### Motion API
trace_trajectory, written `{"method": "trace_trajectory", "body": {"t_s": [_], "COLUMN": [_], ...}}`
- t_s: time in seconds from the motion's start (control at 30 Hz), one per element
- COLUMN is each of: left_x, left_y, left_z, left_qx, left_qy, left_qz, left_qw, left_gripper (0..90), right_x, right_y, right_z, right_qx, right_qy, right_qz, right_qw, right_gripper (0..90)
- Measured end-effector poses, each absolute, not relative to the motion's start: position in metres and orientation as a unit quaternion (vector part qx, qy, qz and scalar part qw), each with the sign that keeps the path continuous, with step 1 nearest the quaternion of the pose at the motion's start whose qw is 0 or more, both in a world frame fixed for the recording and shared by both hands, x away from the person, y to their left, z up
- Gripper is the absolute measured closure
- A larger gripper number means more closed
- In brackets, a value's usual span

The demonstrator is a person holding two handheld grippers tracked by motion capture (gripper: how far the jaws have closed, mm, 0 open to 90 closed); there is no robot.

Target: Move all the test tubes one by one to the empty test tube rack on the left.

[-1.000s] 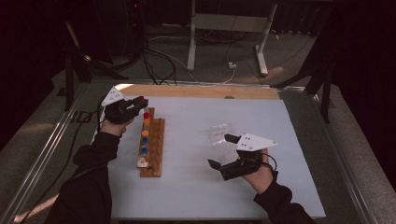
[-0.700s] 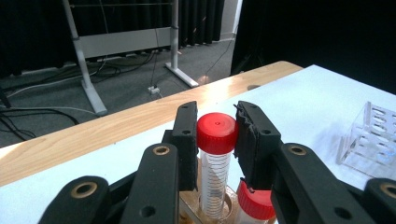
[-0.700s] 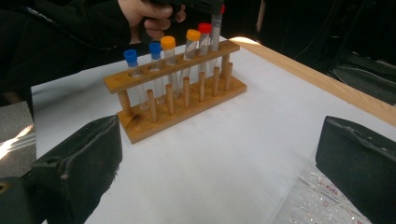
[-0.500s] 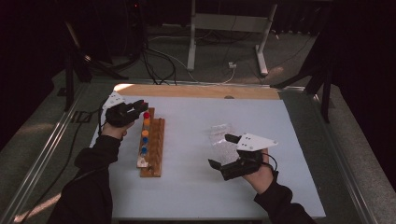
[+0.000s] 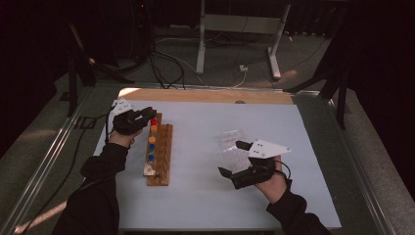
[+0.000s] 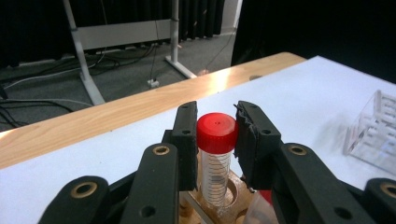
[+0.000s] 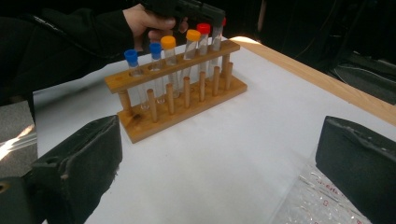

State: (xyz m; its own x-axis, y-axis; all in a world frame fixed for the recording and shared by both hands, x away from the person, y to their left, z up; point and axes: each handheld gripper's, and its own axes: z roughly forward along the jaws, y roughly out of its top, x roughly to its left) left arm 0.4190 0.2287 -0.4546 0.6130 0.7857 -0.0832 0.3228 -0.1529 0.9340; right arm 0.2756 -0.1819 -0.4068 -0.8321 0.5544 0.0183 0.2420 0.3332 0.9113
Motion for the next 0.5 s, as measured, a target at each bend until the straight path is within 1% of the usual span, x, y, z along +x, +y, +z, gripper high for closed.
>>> {"method": "trace_trajectory", "body": {"t_s": [0.23, 0.3, 0.4, 0.47, 0.5], "left_x": [0.420, 0.420, 0.420, 0.418, 0.417], "left_y": [0.230, 0.231, 0.235, 0.237, 0.237], "left_z": [-0.455, -0.454, -0.447, -0.440, -0.436], "left_qx": [0.725, 0.721, 0.707, 0.703, 0.703], "left_qy": [0.385, 0.386, 0.394, 0.395, 0.395], "left_qz": [0.212, 0.216, 0.209, 0.202, 0.207], "left_qw": [0.531, 0.533, 0.549, 0.556, 0.554], "left_gripper": [71.4, 70.0, 48.8, 38.1, 32.8], "right_x": [0.275, 0.275, 0.275, 0.275, 0.275], "right_y": [-0.182, -0.182, -0.182, -0.182, -0.183], "right_z": [-0.407, -0.407, -0.406, -0.406, -0.405], "right_qx": [0.248, 0.248, 0.248, 0.248, 0.248], "right_qy": [0.804, 0.804, 0.804, 0.803, 0.802], "right_qz": [0.520, 0.520, 0.521, 0.522, 0.522], "right_qw": [0.149, 0.148, 0.148, 0.149, 0.150], "right_gripper": [0.8, 0.8, 0.8, 0.8, 0.8]}}
